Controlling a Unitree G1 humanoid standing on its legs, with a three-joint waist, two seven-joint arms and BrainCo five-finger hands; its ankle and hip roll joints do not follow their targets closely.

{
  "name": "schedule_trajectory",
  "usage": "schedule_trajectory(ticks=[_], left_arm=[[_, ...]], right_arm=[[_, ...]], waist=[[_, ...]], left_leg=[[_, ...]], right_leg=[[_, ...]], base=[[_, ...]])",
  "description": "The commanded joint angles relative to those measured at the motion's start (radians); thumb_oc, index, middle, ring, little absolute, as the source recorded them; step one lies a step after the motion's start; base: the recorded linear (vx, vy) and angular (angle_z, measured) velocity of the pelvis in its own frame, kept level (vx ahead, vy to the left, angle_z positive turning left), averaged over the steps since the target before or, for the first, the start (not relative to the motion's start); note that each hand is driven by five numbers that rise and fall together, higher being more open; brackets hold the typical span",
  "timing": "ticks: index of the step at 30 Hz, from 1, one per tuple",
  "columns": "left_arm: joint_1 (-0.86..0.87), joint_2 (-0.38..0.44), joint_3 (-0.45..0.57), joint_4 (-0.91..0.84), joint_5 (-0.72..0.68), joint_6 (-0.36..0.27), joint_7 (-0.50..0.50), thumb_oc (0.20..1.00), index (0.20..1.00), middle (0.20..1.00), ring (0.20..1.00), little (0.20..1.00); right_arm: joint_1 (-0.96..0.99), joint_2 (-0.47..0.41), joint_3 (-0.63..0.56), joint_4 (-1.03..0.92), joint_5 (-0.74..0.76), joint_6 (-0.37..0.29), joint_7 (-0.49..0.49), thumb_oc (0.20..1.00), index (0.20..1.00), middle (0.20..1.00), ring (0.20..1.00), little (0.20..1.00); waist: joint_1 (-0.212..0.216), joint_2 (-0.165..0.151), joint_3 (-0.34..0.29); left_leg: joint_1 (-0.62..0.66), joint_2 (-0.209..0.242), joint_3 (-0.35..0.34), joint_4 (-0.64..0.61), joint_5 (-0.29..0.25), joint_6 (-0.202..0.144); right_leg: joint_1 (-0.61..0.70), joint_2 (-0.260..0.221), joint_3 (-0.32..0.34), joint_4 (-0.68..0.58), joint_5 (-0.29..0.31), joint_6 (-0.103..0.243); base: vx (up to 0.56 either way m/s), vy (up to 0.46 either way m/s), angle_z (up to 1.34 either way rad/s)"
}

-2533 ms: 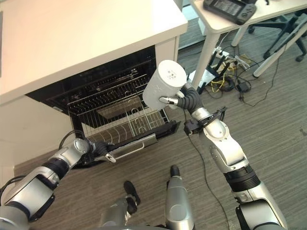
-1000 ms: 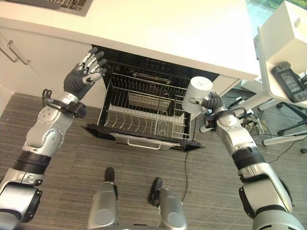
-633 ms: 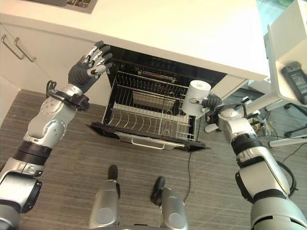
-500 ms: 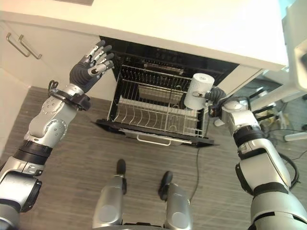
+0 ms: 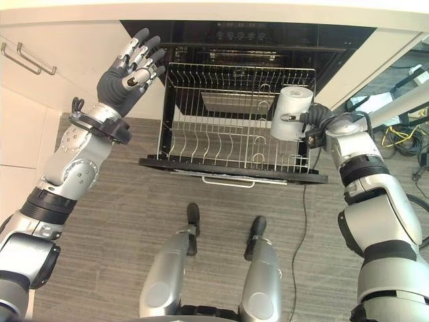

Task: Place the dishes in the dishwasher.

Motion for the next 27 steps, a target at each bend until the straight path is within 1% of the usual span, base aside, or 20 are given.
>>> schedule_trajectory(ticks=[1, 8, 10, 17, 27], left_arm=[[-0.037, -0.002, 0.036, -0.072, -0.039, -0.080, -0.007, 1.000, 1.000, 1.000, 1.000, 1.000], [-0.025, 0.016, 0.036, -0.089, -0.051, -0.084, -0.013, 1.000, 1.000, 1.000, 1.000, 1.000], [-0.026, 0.020, 0.032, -0.090, -0.059, -0.087, -0.014, 1.000, 1.000, 1.000, 1.000, 1.000], [-0.040, 0.019, 0.025, -0.106, -0.073, -0.100, -0.015, 1.000, 1.000, 1.000, 1.000, 1.000], [-0.052, 0.010, 0.018, -0.137, -0.076, -0.108, -0.012, 1.000, 1.000, 1.000, 1.000, 1.000]], right_arm=[[-0.106, -0.053, 0.054, 0.012, -0.039, -0.020, 0.009, 0.200, 0.200, 0.200, 0.200, 0.200], [-0.124, -0.080, 0.064, 0.056, -0.079, 0.019, 0.028, 0.200, 0.200, 0.200, 0.200, 0.200], [-0.131, -0.079, 0.068, 0.083, -0.088, 0.015, 0.040, 0.200, 0.200, 0.200, 0.200, 0.200], [-0.161, -0.054, 0.098, 0.134, -0.121, 0.019, 0.073, 0.200, 0.200, 0.200, 0.200, 0.200], [-0.192, -0.027, 0.110, 0.164, -0.133, 0.027, 0.071, 0.200, 0.200, 0.200, 0.200, 0.200]], waist=[[0.005, -0.020, -0.050], [0.006, -0.019, -0.041], [0.007, -0.017, -0.037], [0.013, -0.008, -0.029], [0.016, 0.010, -0.013]], left_leg=[[0.002, 0.008, -0.015, 0.056, -0.093, -0.052], [0.002, 0.008, -0.010, 0.056, -0.091, -0.047], [0.003, 0.008, -0.010, 0.056, -0.090, -0.046], [-0.002, 0.005, -0.010, 0.056, -0.087, -0.045], [-0.020, -0.003, -0.016, 0.056, -0.080, -0.045]], right_leg=[[-0.014, 0.019, 0.056, -0.095, 0.068, 0.041], [-0.022, 0.019, 0.058, -0.095, 0.079, 0.046], [-0.022, 0.018, 0.057, -0.095, 0.081, 0.046], [-0.030, 0.011, 0.053, -0.095, 0.088, 0.049], [-0.047, 0.006, 0.056, -0.095, 0.095, 0.050]], base=[[0.00, 0.000, 0.00], [0.00, 0.000, 0.00], [0.00, 0.000, 0.00], [0.00, 0.000, 0.00], [0.00, 0.000, 0.00]])
